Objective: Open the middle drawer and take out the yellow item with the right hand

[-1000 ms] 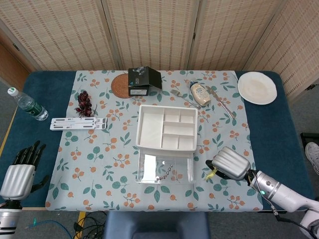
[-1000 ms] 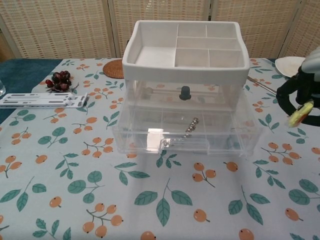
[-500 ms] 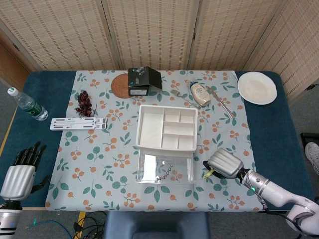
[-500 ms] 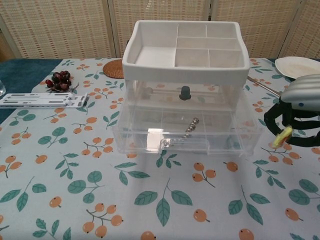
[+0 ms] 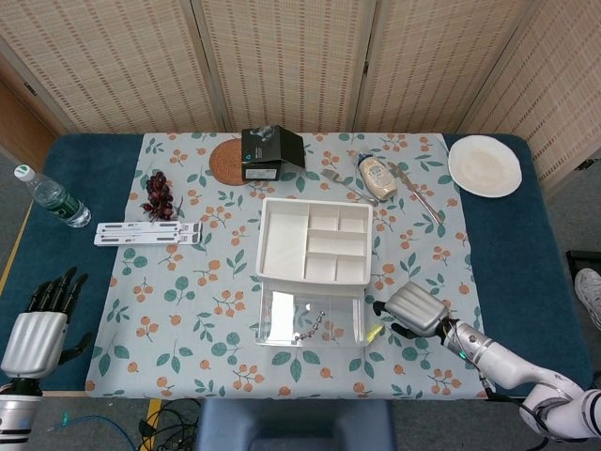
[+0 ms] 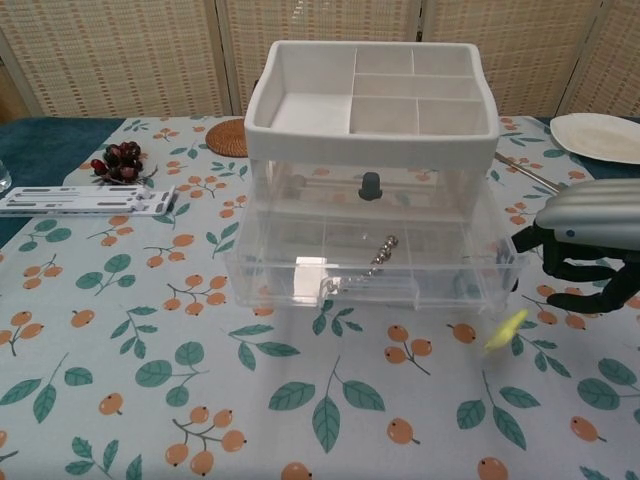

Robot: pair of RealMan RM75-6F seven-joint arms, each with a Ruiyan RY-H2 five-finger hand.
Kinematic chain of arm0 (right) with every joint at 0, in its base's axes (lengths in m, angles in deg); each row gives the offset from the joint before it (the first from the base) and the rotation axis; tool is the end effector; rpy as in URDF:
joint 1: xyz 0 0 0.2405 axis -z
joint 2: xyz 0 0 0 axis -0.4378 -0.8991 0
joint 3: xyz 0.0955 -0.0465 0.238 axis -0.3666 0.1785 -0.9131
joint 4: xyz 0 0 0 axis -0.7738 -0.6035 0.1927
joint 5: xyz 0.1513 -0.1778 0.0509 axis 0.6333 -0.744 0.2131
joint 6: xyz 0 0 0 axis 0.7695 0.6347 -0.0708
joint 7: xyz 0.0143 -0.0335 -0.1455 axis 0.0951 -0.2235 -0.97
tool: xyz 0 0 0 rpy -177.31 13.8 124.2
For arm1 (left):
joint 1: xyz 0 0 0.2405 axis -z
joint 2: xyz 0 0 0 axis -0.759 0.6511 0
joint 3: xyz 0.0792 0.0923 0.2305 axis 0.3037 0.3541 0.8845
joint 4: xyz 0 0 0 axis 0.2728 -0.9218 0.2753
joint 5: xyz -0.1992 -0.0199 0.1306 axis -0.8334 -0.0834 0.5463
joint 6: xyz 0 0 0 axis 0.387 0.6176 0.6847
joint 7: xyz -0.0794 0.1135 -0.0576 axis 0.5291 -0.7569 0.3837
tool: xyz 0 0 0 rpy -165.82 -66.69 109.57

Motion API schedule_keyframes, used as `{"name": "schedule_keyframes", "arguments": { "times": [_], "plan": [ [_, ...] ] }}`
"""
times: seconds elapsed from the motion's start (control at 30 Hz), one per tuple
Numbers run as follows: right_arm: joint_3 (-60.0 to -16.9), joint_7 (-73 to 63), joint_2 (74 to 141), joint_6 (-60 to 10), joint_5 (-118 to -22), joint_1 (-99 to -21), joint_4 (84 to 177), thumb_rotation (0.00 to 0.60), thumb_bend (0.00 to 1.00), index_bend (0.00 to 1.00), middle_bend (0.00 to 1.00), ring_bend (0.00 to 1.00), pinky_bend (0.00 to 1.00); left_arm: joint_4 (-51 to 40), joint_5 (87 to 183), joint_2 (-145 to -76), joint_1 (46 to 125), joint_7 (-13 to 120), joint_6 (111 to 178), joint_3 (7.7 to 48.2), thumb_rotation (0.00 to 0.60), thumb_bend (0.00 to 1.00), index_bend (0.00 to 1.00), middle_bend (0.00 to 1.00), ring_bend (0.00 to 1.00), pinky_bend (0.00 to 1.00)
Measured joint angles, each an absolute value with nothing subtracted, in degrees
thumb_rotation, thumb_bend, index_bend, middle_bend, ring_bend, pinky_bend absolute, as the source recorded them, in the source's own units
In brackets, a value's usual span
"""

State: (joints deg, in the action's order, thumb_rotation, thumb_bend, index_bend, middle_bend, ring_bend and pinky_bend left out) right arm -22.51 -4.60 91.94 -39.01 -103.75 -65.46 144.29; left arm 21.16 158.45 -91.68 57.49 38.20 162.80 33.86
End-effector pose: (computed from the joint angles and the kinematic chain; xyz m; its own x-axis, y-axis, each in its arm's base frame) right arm -0.2336 -0.2963 0.0173 0.7068 -0.3450 0.6177 -0.6499 -0.6615 0.3742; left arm -0.2933 0.2017 0.1171 0.5308 0.0372 0.8467 0.8470 -0.0576 -0.5284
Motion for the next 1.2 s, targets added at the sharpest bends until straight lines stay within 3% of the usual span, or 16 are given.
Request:
{"name": "schedule_keyframes", "arguments": {
  "times": [0.3,0.37,0.47,0.67,0.73,0.97,1.07,1.2],
  "plan": [
    [-22.41,-4.37,91.12,-37.98,-103.53,-64.94,144.79,0.6,0.46,0.27,0.87,1.0,1.0,20.71,158.09,-91.6,57.5,38.61,162.74,33.73,0.6,0.26,0.0,0.0,0.09,0.11],
    [-22.47,-4.46,90.05,-36.95,-103.48,-64.46,145.45,0.6,0.46,0.31,0.86,1.0,1.0,20.58,157.95,-91.59,57.58,38.77,162.67,33.61,0.6,0.26,0.0,0.0,0.09,0.11],
    [-22.78,-4.86,87.04,-33.18,-103.23,-62.85,147.32,0.6,0.46,0.42,0.85,0.99,1.0,20.35,157.8,-91.61,57.72,39.03,162.58,33.41,0.6,0.26,0.0,0.0,0.09,0.11],
    [-23.71,-6.16,82.02,-22.59,-102.18,-57.2,151.05,0.6,0.46,0.45,0.8,0.85,1.0,19.99,157.51,-91.9,58.23,39.06,161.89,33.21,0.6,0.26,0.0,0.0,0.09,0.11],
    [-23.95,-6.58,80.87,-19.49,-101.54,-54.91,151.86,0.6,0.46,0.45,0.78,0.8,0.96,19.91,157.59,-91.93,58.44,39.03,161.72,33.15,0.6,0.26,0.0,0.0,0.09,0.11],
    [-24.58,-7.82,79.21,-8.58,-99.56,-46.48,152.94,0.6,0.46,0.42,0.52,0.46,0.59,20.2,157.13,-92.47,58.65,38.12,162.2,32.51,0.6,0.26,0.0,0.0,0.09,0.11],
    [-24.6,-7.86,79.6,-4.34,-99.42,-43.0,152.47,0.6,0.46,0.39,0.46,0.39,0.54,20.91,157.36,-92.58,58.72,37.45,162.41,32.49,0.6,0.26,0.0,0.0,0.09,0.11],
    [-24.83,-7.97,80.76,0.29,-98.8,-38.81,151.01,0.6,0.46,0.38,0.46,0.38,0.53,21.5,158.06,-92.8,58.78,36.96,162.87,32.6,0.6,0.26,0.0,0.0,0.09,0.11]
  ]
}}
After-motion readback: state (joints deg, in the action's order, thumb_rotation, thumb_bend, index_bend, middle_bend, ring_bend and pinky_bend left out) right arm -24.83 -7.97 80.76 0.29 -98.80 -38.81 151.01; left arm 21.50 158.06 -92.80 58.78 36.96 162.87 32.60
